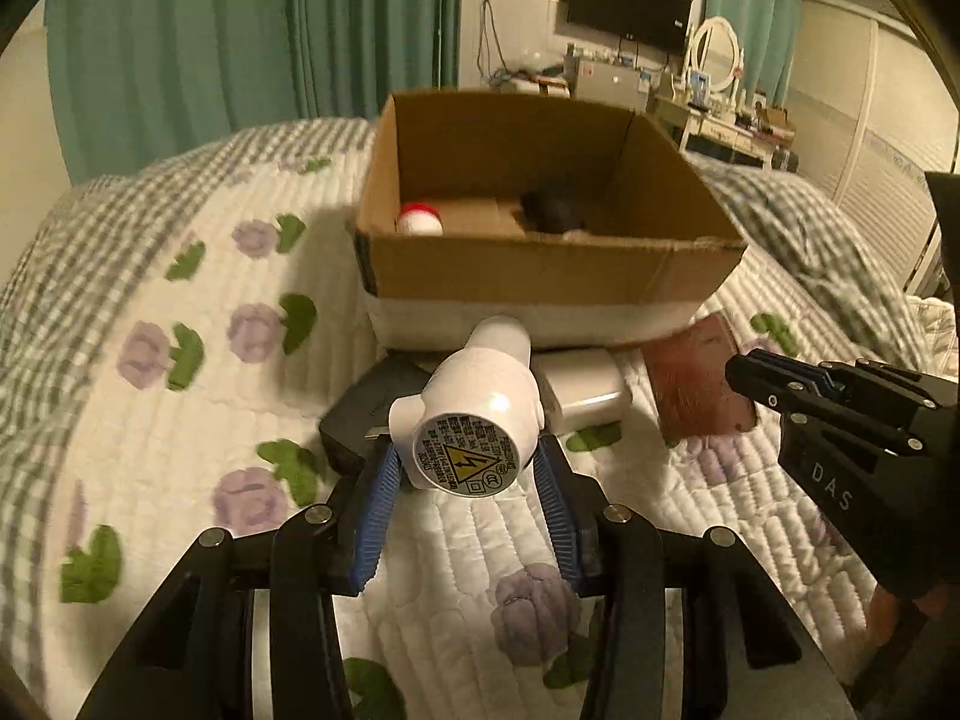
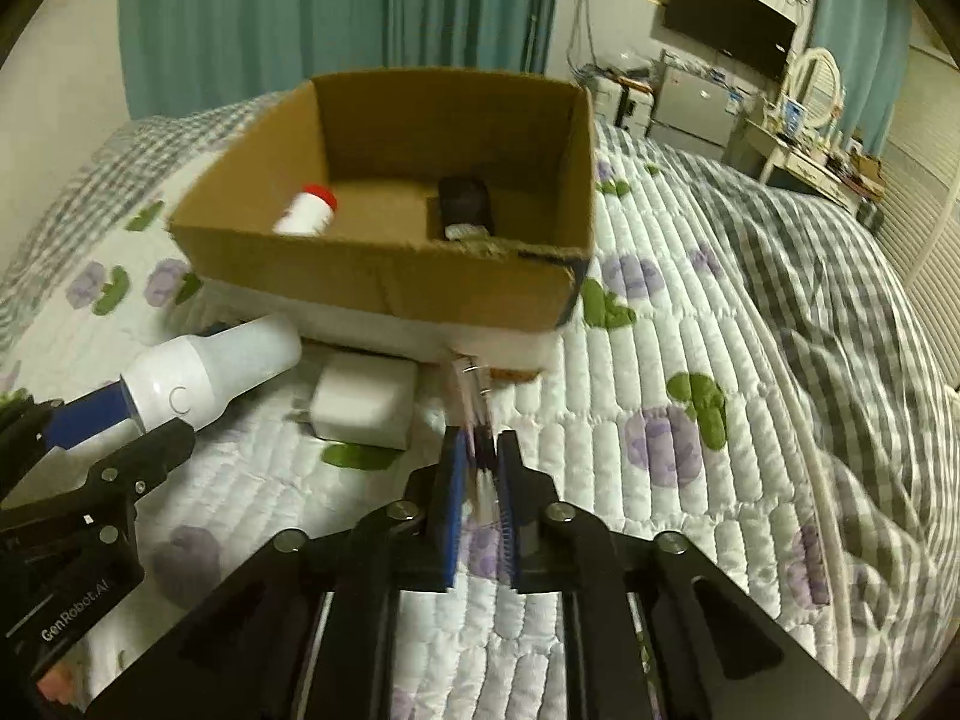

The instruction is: Organize rigid objects

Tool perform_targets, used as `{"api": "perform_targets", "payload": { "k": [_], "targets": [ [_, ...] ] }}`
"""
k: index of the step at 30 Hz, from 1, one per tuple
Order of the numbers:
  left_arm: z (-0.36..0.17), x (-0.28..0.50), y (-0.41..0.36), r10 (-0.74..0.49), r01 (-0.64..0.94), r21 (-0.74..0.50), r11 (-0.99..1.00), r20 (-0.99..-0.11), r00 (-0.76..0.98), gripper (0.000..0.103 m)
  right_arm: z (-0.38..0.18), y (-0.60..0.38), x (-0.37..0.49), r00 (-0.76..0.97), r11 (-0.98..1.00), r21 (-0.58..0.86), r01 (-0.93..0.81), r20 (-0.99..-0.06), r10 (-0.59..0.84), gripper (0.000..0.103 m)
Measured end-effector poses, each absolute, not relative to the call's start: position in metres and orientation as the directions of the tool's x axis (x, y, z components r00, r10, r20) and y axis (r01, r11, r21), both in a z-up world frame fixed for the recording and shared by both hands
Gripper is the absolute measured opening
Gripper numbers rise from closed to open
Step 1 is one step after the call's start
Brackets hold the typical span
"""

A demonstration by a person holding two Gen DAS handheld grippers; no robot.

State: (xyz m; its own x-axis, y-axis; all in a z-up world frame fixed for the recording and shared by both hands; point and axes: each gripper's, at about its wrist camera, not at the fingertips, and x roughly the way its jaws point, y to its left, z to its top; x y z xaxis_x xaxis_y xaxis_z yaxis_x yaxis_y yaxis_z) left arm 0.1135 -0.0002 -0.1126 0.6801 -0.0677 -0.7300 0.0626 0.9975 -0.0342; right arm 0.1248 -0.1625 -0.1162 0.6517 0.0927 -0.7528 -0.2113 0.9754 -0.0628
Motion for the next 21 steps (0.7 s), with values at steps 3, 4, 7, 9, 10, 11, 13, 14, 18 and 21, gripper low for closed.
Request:
{"api": "perform_targets", "payload": {
  "k": [3,4,7,9,10,11,13,14,18,21],
  "targets": [
    [-0.102,0.11,0.001,-0.065,0.062,-0.031,0.998,-0.715,0.696,0.046,-0.105,-0.159,0.119,0.671,0.971,-0.077,-0.224,-0.735,0.097,0.008],
    [-0.099,0.109,0.002,-0.065,0.063,-0.03,0.998,-0.712,0.699,0.046,-0.103,-0.159,0.117,0.671,0.972,-0.066,-0.228,-0.734,0.107,0.007],
    [-0.09,0.103,0.002,-0.062,0.064,-0.023,0.998,-0.697,0.714,0.046,-0.092,-0.16,0.111,0.683,0.97,-0.049,-0.237,-0.718,0.13,0.0],
    [-0.084,0.1,0.003,-0.065,0.064,-0.027,0.998,-0.688,0.723,0.046,-0.082,-0.161,0.106,0.691,0.969,-0.044,-0.245,-0.708,0.142,0.0],
    [-0.081,0.099,0.003,-0.069,0.067,-0.029,0.997,-0.685,0.725,0.046,-0.077,-0.162,0.104,0.694,0.967,-0.028,-0.253,-0.702,0.161,0.0],
    [-0.079,0.098,0.004,-0.068,0.067,-0.028,0.997,-0.683,0.727,0.046,-0.073,-0.163,0.104,0.687,0.965,-0.011,-0.263,-0.705,0.178,0.0],
    [-0.078,0.095,0.004,-0.058,0.064,-0.016,0.998,-0.68,0.731,0.046,-0.072,-0.167,0.104,0.673,0.962,0.022,-0.273,-0.711,0.207,0.0],
    [-0.078,0.093,0.003,-0.054,0.064,-0.011,0.998,-0.679,0.732,0.046,-0.073,-0.169,0.105,0.661,0.96,0.039,-0.277,-0.718,0.219,0.0],
    [-0.087,0.086,0.005,-0.047,0.056,-0.01,0.998,-0.692,0.721,0.046,-0.093,-0.18,0.105,0.593,0.964,0.06,-0.258,-0.778,0.207,0.0],
    [-0.097,0.085,0.006,-0.044,0.053,-0.01,0.999,-0.705,0.708,0.046,-0.119,-0.185,0.104,0.524,0.971,0.02,-0.238,-0.839,0.146,0.044]
  ]
}}
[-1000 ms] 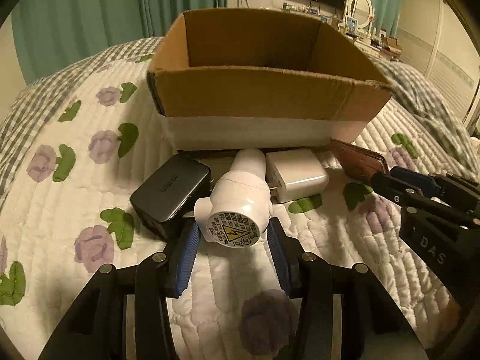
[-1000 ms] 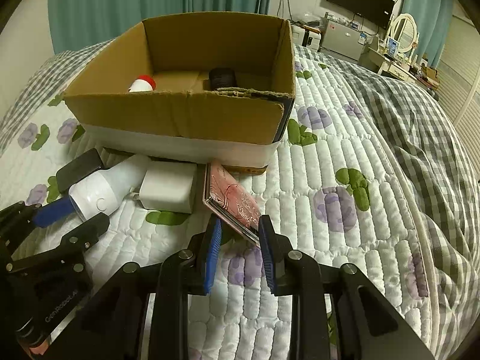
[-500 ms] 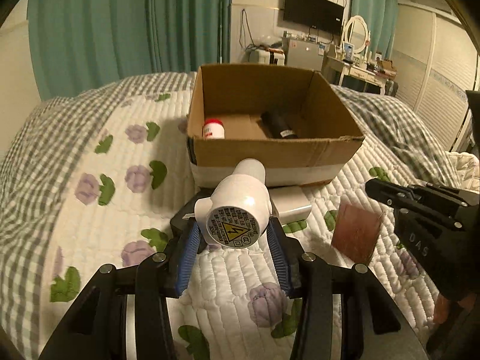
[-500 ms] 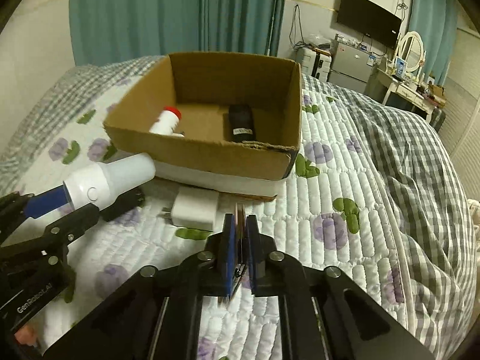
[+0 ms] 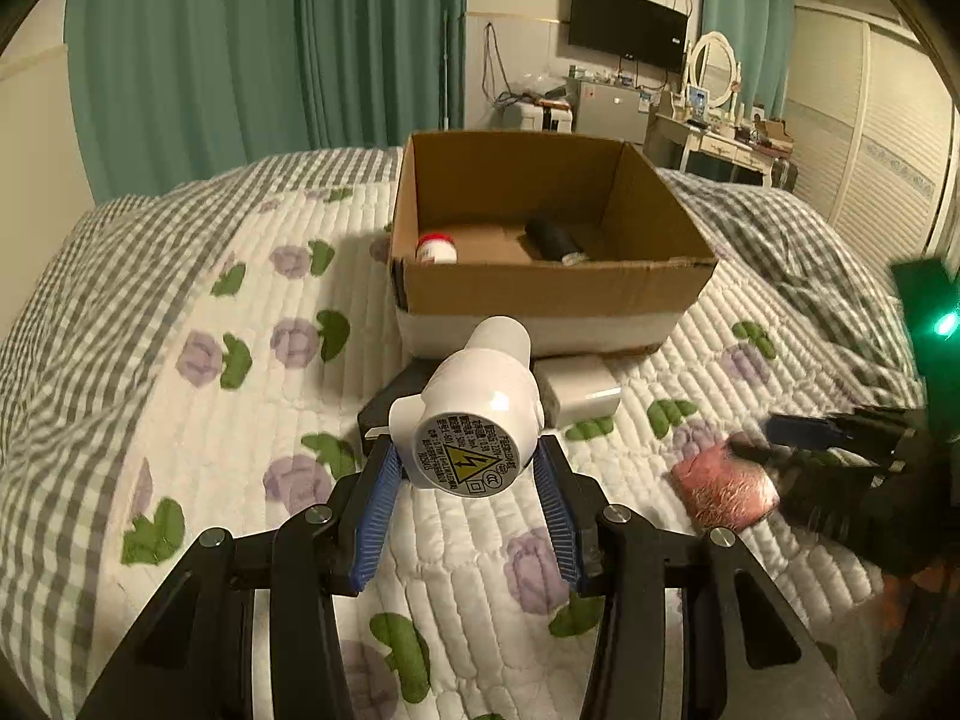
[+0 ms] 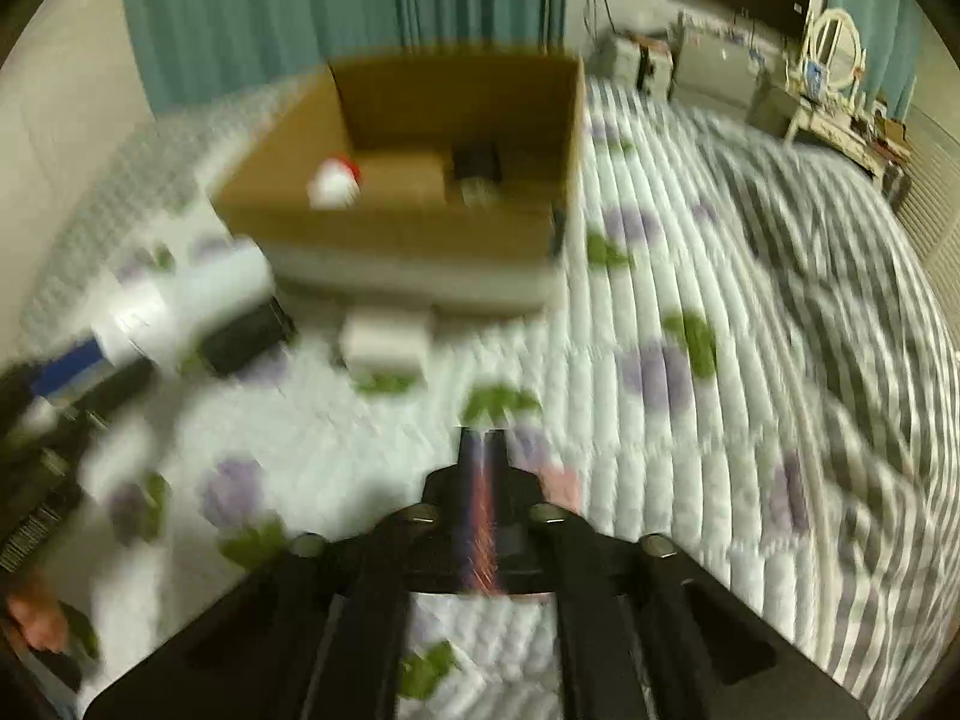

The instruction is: Organize rigid objects

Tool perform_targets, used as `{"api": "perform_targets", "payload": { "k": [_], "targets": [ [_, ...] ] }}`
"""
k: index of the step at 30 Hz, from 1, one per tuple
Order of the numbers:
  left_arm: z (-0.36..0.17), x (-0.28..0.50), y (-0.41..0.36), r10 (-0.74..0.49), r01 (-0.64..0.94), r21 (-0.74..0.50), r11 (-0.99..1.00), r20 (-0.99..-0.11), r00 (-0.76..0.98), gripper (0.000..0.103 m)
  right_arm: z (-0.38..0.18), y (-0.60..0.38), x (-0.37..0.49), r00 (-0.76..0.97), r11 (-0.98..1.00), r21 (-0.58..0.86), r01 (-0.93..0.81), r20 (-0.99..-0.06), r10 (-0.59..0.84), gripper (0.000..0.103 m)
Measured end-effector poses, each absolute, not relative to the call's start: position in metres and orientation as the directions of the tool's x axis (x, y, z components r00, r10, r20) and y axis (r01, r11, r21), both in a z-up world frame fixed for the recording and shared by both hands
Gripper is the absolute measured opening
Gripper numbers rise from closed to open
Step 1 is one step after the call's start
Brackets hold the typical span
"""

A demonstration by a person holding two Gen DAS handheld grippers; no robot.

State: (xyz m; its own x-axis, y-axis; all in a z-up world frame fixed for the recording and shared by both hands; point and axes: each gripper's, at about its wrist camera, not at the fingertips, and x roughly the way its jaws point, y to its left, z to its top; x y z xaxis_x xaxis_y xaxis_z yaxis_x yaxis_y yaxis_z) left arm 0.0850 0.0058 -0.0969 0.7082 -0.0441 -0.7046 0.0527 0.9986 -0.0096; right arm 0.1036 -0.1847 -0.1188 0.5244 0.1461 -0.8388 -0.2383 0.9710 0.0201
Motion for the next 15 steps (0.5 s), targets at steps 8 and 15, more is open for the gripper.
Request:
{"api": "perform_targets", "payload": {
  "k": [8,15],
  "targets": [
    [-0.105,0.085,0.01,-0.056,0.052,-0.027,0.998,-0.716,0.696,0.046,-0.169,-0.17,0.116,0.376,0.965,-0.099,-0.241,-0.927,-0.001,0.075],
    [-0.103,0.082,0.011,-0.066,0.054,-0.039,0.998,-0.713,0.698,0.046,-0.19,-0.167,0.127,0.318,0.968,-0.104,-0.227,-0.948,-0.027,0.072]
  ]
}}
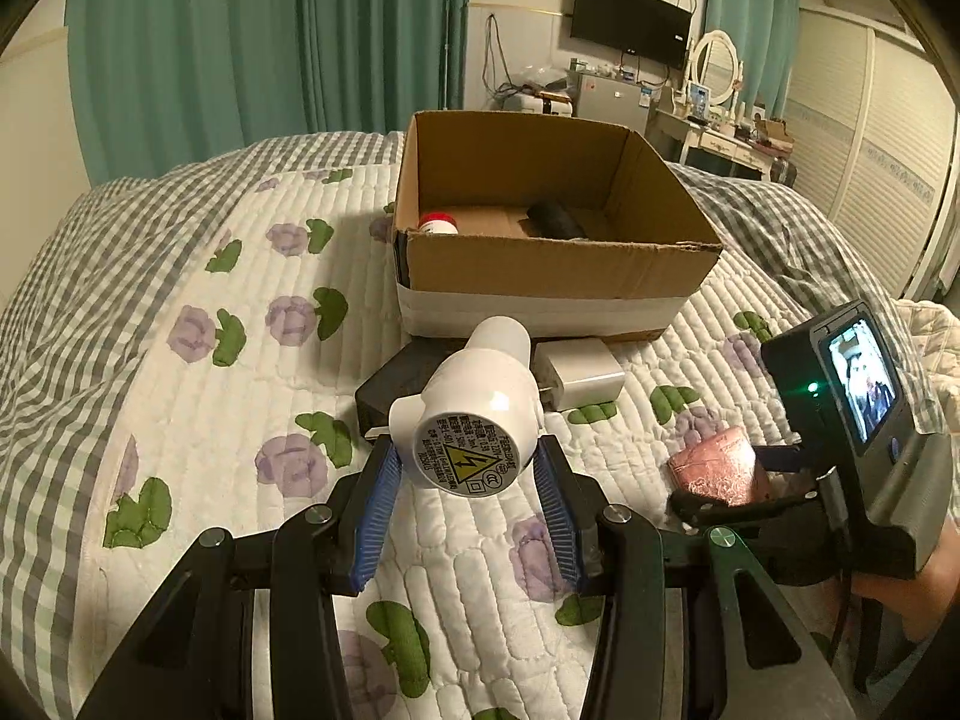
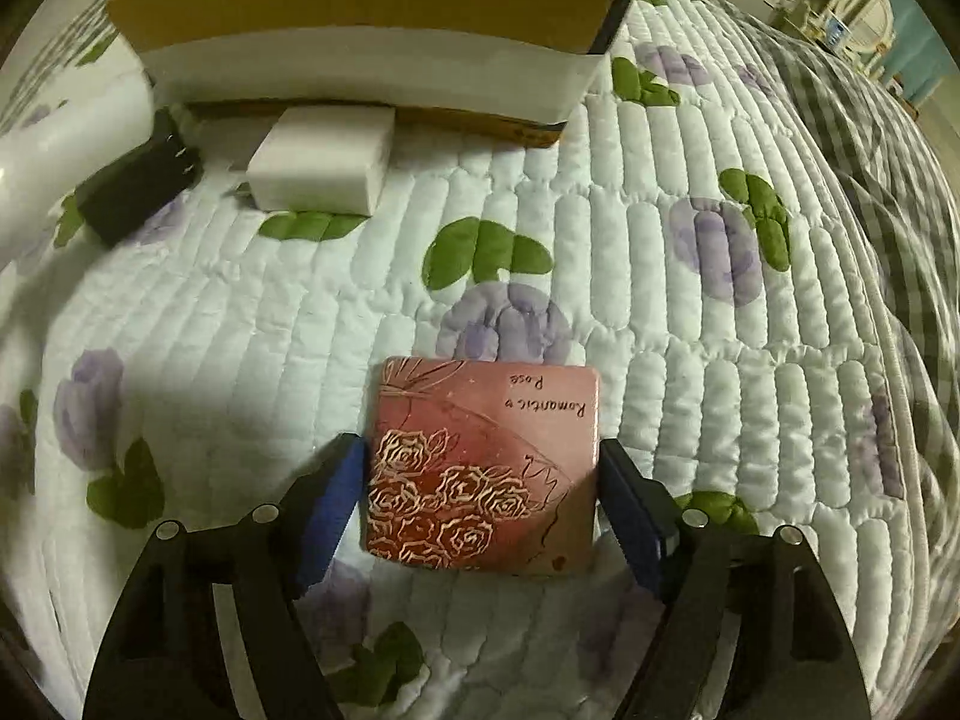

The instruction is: Organize rigid objects

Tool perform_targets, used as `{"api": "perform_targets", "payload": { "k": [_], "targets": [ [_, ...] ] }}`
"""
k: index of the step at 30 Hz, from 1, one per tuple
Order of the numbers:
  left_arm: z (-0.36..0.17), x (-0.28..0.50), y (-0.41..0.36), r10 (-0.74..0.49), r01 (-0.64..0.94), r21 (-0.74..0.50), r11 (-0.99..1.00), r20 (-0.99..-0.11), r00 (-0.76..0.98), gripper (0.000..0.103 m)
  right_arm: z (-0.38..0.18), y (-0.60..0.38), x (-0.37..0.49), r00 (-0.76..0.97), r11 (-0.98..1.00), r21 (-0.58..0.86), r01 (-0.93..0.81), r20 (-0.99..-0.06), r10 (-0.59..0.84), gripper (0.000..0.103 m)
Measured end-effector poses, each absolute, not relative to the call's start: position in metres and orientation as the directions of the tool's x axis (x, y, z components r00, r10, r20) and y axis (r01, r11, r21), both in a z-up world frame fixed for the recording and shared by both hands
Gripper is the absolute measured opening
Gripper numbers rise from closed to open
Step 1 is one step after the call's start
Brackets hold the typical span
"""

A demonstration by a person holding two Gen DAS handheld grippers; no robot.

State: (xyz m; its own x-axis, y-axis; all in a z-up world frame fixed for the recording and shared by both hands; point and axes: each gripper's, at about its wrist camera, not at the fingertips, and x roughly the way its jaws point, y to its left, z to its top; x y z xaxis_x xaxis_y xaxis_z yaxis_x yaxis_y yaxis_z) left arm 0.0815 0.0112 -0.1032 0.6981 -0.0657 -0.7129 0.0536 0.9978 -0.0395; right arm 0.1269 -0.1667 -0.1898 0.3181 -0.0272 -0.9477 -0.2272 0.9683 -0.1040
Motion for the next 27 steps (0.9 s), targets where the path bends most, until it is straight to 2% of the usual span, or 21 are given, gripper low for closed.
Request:
{"api": "perform_targets", "payload": {
  "k": [9,14,20,27],
  "targets": [
    [-0.077,0.074,0.015,-0.069,0.058,-0.039,0.998,-0.672,0.737,0.046,-0.136,-0.173,0.105,0.478,0.971,-0.063,-0.232,-0.876,0.058,0.071],
    [-0.041,0.082,0.014,-0.075,0.067,-0.036,0.997,-0.616,0.785,0.046,-0.073,-0.172,0.104,0.572,0.965,-0.036,-0.261,-0.811,0.124,0.071],
    [-0.015,0.121,0.008,-0.052,0.055,-0.013,0.998,-0.582,0.812,0.046,-0.009,-0.159,0.148,0.654,0.959,-0.028,-0.281,-0.737,0.17,0.071],
    [-0.025,0.187,0.0,-0.018,0.032,0.014,0.999,-0.598,0.801,0.046,-0.006,-0.15,0.21,0.66,0.961,-0.004,-0.277,-0.727,0.188,0.071]
  ]
}}
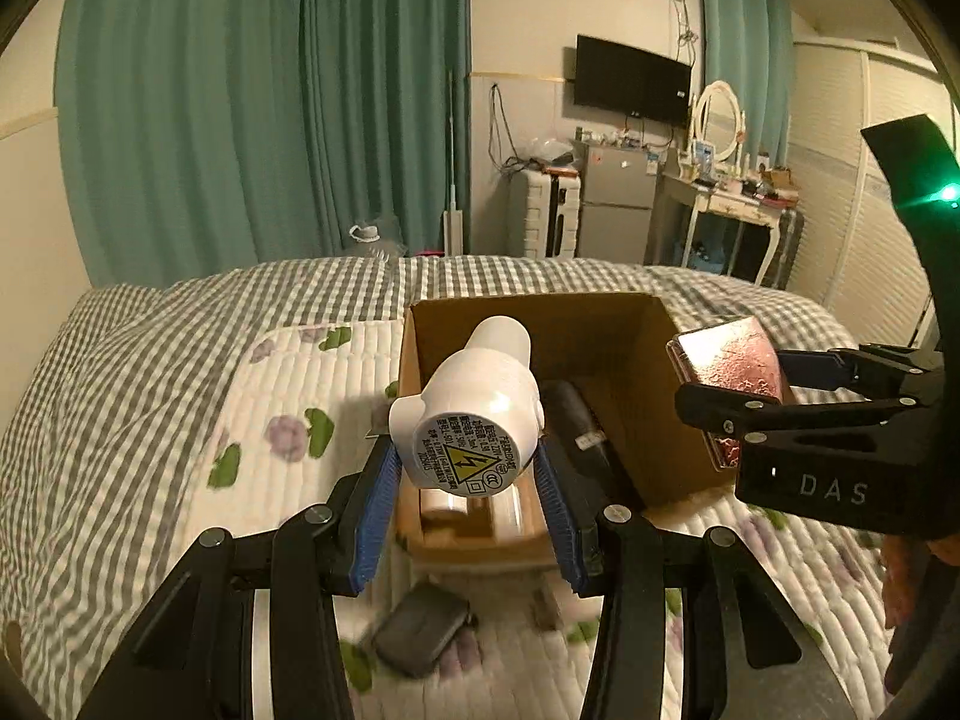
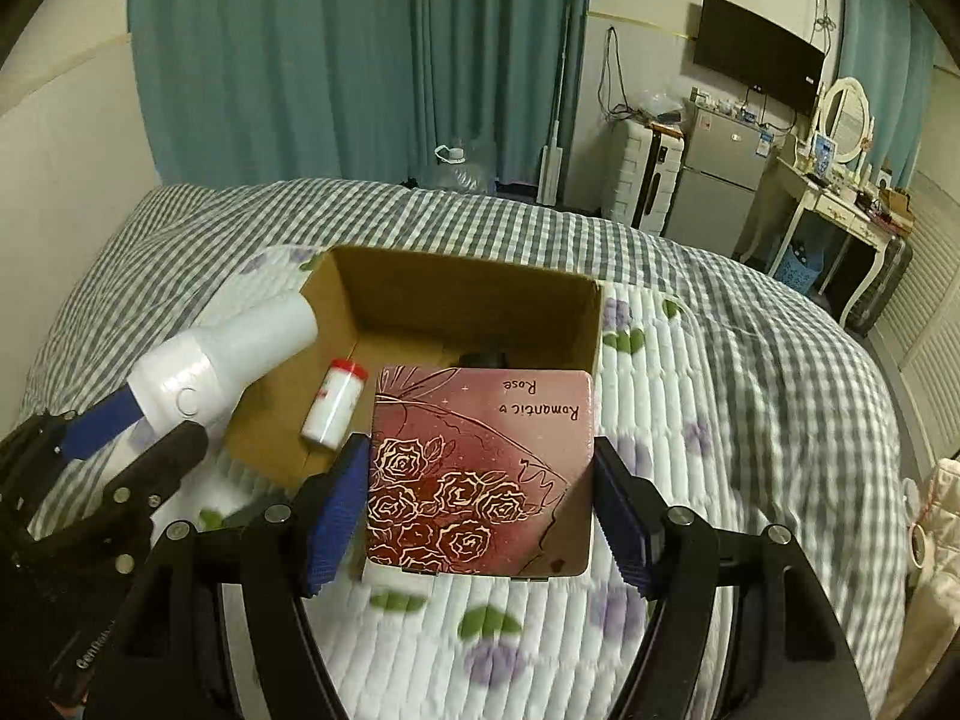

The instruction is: Organize rigid objects

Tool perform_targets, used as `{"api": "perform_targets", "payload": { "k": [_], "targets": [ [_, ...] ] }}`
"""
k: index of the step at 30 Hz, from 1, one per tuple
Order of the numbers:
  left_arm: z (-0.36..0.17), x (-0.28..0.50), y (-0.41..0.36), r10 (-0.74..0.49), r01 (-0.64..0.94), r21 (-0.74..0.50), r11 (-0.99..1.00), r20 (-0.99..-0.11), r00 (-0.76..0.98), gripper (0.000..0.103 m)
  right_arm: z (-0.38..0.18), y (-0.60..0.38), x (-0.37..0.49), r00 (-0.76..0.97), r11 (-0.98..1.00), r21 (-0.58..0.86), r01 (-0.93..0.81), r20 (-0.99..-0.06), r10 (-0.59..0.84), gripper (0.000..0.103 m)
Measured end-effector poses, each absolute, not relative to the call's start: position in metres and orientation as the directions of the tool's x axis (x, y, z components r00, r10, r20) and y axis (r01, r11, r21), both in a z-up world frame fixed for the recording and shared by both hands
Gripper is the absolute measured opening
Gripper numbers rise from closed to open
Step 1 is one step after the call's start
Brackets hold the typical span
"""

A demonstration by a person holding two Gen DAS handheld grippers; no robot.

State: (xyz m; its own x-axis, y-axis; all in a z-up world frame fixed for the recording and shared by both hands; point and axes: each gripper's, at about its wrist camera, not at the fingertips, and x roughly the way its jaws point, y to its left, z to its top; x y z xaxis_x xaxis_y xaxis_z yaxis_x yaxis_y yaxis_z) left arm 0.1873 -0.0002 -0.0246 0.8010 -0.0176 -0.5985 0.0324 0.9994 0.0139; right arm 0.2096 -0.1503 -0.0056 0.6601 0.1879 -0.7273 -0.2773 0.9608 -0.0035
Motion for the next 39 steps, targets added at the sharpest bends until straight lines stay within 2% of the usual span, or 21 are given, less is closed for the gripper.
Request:
{"api": "perform_targets", "payload": {
  "k": [7,13,15,17,21,23,25,32,39],
  "targets": [
    [-0.058,0.233,-0.005,0.014,0.019,0.045,0.999,-0.644,0.765,0.047,-0.039,-0.154,0.264,0.631,0.966,0.001,-0.257,-0.757,0.169,0.071],
    [-0.073,0.242,-0.009,0.008,0.046,0.068,0.997,-0.636,0.771,0.05,-0.056,-0.154,0.282,0.631,0.965,0.001,-0.263,-0.756,0.173,0.071],
    [-0.072,0.243,-0.01,0.002,0.053,0.068,0.996,-0.635,0.772,0.055,-0.056,-0.153,0.282,0.634,0.962,0.0,-0.273,-0.752,0.18,0.071],
    [-0.069,0.241,-0.012,0.005,0.05,0.07,0.996,-0.629,0.778,0.071,-0.055,-0.154,0.284,0.633,0.962,0.014,-0.273,-0.75,0.19,0.071],
    [-0.06,0.23,-0.011,0.011,0.044,0.074,0.996,-0.611,0.791,0.085,-0.052,-0.158,0.284,0.636,0.965,0.053,-0.257,-0.742,0.211,0.072],
    [-0.056,0.223,-0.01,0.022,0.033,0.079,0.996,-0.61,0.792,0.094,-0.046,-0.166,0.282,0.637,0.963,0.106,-0.248,-0.731,0.245,0.081],
    [-0.048,0.212,-0.007,0.028,0.024,0.08,0.997,-0.599,0.8,0.096,-0.035,-0.171,0.275,0.665,0.967,0.111,-0.23,-0.707,0.24,0.086],
    [-0.023,0.17,0.008,0.013,0.031,0.066,0.997,-0.575,0.818,0.103,0.001,-0.171,0.232,0.72,0.977,0.025,-0.213,-0.672,0.174,0.087],
    [-0.025,0.133,0.031,0.007,0.02,0.039,0.999,-0.586,0.81,0.103,0.006,-0.171,0.171,0.723,0.977,0.005,-0.212,-0.672,0.161,0.087]
  ]
}}
